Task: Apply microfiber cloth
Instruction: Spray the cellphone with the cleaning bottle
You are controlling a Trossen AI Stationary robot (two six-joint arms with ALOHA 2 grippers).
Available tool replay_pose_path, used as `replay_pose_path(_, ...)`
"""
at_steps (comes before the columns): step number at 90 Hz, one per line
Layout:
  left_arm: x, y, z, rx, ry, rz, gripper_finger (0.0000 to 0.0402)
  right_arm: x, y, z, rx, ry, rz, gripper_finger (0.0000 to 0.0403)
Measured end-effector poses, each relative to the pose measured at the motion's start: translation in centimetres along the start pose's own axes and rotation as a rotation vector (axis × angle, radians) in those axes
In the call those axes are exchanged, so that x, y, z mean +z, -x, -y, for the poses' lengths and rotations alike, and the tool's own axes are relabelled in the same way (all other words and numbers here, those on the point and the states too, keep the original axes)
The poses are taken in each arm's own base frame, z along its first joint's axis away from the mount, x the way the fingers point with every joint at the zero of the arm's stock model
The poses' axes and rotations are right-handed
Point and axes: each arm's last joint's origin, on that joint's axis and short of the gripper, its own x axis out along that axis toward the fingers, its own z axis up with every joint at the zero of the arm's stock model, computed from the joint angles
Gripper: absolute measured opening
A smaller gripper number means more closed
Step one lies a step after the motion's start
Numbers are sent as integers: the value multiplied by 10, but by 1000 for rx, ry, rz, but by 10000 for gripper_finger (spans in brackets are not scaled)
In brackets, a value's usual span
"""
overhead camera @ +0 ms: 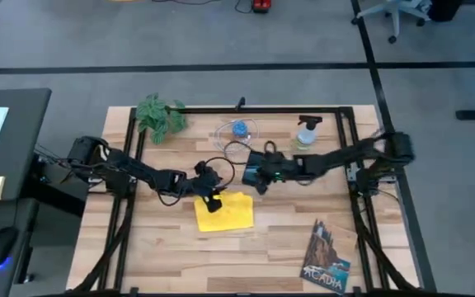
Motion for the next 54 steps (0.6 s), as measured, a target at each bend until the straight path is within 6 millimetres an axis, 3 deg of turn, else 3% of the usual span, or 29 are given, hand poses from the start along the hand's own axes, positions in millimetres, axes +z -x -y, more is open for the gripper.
replay_pose_path(11, 2, -3, -6, 18, 15, 3, 155, 0, -24, -7, -63, 5, -87, 92)
replay_pose_path(25, 3, -4, -9, 30, 23, 3, 155, 7, -34, -31, 19, 57, -103, 81)
replay_pose_path(41, 3, -4, -10, 30, 44, 6, 155, 23, -5, -51, 74, 110, -28, 73)
replay_pose_path(54, 8, -8, -16, -54, 112, 3, 155, 15, 15, -44, 39, 82, -83, 75)
